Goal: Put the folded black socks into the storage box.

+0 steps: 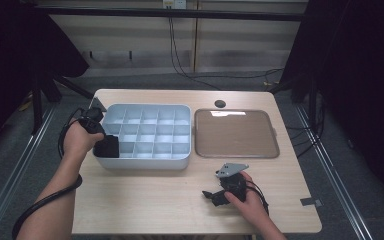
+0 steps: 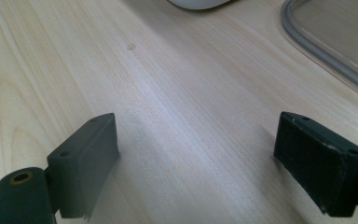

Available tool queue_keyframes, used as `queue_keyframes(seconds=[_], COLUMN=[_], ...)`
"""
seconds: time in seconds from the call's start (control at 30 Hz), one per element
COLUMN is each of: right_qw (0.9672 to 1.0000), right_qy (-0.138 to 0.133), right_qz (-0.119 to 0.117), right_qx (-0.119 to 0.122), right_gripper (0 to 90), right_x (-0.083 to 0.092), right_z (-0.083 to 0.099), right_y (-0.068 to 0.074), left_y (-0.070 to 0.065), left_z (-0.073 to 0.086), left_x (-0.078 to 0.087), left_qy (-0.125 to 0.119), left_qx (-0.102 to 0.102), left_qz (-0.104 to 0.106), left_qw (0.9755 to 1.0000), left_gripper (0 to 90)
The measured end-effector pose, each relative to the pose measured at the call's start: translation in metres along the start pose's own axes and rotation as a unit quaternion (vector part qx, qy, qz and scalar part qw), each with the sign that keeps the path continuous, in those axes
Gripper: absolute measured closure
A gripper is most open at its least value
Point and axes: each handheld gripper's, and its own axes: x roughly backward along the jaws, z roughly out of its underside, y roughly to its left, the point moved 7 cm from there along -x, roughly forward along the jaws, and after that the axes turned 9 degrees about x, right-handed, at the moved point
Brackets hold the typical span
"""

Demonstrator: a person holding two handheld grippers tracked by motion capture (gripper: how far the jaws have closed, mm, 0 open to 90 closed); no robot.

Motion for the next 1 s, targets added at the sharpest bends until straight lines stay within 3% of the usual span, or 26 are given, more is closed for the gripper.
queue_keyframes(seconds=[0.33,1.0], right_qw=[1.0000,1.0000], right_qy=[0.001,0.001], right_qz=[-0.001,-0.001], right_qx=[-0.001,0.001], right_gripper=[12.9,12.8], right_x=[0.000,0.000], right_z=[0.000,0.000], right_y=[0.000,0.000], left_y=[0.001,0.002], left_z=[0.010,0.015], left_x=[-0.016,-0.034], left_qy=[0.019,0.021], left_qx=[0.003,0.011], left_qz=[0.002,0.004], left_qw=[0.9998,0.9997], left_gripper=[90.0,90.0])
